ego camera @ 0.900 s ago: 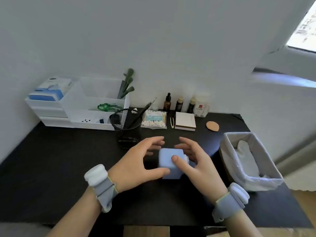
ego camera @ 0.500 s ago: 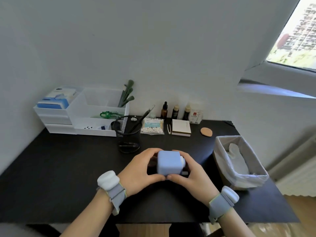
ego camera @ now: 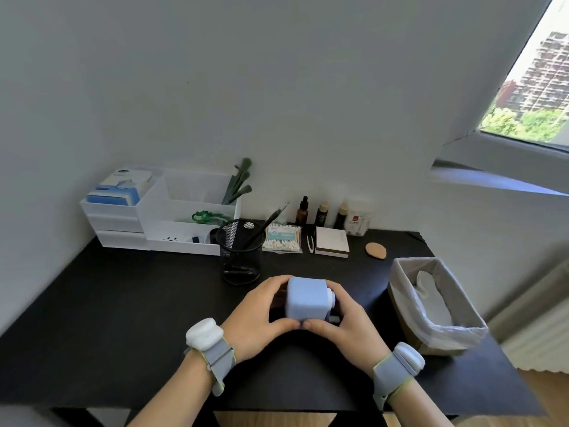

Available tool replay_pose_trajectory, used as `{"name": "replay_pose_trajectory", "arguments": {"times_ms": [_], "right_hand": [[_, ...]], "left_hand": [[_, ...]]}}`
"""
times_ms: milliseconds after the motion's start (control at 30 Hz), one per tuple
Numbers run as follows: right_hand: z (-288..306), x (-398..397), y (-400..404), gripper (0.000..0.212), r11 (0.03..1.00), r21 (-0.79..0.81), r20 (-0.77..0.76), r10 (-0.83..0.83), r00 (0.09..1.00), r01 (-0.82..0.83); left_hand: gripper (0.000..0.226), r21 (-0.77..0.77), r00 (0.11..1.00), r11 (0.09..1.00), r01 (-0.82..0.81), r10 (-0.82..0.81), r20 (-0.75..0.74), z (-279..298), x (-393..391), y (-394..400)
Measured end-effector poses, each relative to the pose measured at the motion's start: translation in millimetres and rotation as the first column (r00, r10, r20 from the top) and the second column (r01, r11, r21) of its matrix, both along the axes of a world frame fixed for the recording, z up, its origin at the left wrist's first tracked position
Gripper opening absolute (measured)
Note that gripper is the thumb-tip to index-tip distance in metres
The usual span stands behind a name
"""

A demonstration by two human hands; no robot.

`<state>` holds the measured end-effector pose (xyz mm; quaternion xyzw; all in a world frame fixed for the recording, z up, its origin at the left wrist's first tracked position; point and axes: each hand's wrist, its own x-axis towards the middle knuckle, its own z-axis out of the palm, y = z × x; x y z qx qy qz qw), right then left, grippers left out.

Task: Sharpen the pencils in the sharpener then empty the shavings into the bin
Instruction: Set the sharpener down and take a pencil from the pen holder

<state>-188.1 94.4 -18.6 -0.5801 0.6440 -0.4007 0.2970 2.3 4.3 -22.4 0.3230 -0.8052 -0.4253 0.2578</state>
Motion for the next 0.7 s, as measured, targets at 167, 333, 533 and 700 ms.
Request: {"name": "replay_pose_trajectory", "arguments": {"times_ms": [167, 333, 533, 700], "right_hand": [[-1, 0, -2, 0.066, 1.000, -0.022, 0.008, 0.008, 1.000, -0.008], [-2, -5, 0, 0.078, 0.999, -0.003, 0.045, 0.042, 0.998, -0.041], [34, -2, -18, 0.085, 0.995, -0.099, 0.034, 0.004, 0.999, 0.000], [75, 17, -64, 0.047, 0.976, -0.185, 0.042, -0.106, 0.993, 0.112]], "left_hand": [[0.067, 0.021, 0.999, 0.999, -0.025, 0.026, -0.039, -4, 0, 2], [0.076, -0.009, 1.000, 1.000, -0.007, 0.007, -0.006, -5, 2, 2], [0.066, -0.075, 0.991, 0.992, -0.106, 0.099, -0.086, 28, 26, 1], [0.037, -0.293, 0.960, 0.915, -0.276, 0.249, -0.126, 74, 38, -18]]}}
